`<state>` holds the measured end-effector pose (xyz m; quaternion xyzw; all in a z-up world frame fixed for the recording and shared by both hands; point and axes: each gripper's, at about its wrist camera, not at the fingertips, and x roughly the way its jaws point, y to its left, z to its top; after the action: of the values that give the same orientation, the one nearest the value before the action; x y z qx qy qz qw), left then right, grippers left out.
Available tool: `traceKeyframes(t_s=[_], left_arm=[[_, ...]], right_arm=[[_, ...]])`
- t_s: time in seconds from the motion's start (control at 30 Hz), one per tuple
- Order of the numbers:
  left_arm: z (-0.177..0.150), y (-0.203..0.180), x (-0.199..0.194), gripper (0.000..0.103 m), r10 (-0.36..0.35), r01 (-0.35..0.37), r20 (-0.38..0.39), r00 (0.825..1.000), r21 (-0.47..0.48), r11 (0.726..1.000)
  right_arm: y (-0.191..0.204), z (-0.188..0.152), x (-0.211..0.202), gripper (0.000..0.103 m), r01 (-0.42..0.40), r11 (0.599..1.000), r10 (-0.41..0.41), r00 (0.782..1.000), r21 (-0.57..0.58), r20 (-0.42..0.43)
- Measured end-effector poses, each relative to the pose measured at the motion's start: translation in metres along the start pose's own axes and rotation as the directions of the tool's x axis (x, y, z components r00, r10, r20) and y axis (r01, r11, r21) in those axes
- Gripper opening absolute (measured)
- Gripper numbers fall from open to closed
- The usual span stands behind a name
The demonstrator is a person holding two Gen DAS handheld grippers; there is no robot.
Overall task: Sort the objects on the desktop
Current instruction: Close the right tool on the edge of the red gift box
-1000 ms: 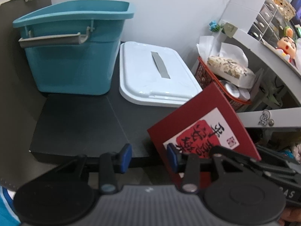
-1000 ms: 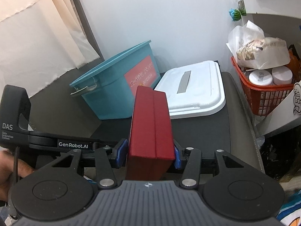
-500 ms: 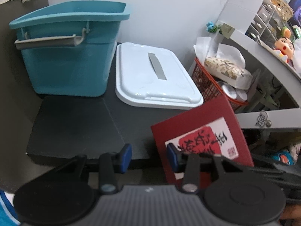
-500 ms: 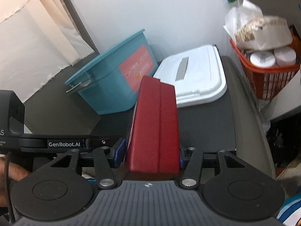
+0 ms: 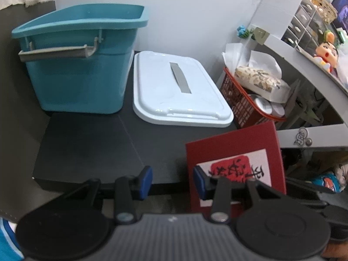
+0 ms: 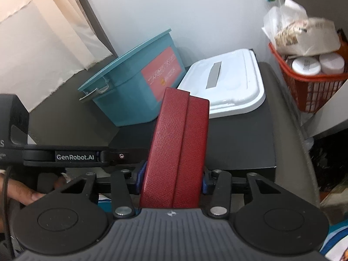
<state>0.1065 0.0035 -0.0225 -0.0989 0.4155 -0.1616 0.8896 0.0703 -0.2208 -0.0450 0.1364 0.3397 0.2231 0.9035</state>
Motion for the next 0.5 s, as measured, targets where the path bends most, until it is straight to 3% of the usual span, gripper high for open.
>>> traceKeyframes(t_s=[0.13, 0.23, 0.5], left_arm=[[0.0002, 0.0006, -0.0020, 0.044, -0.002, 0.002, 0.005, 1.000, -0.001, 1.000], [0.0006, 0.0010, -0.0029, 0.044, -0.004, 0.004, 0.008, 1.000, -0.003, 1.000], [0.0014, 0.0016, -0.0032, 0.044, -0.006, 0.006, 0.012, 1.000, -0.006, 1.000]], right_arm=[[0.0082, 0.0024, -0.0096, 0.049, 0.116, 0.990, -0.113, 0.992, -0.079, 0.048], [0.0089, 0.0044, -0.0118, 0.049, 0.160, 0.981, -0.153, 0.986, -0.110, 0.063], [0.0089, 0.0021, -0.0062, 0.049, 0.151, 0.979, -0.147, 0.988, -0.137, 0.038]])
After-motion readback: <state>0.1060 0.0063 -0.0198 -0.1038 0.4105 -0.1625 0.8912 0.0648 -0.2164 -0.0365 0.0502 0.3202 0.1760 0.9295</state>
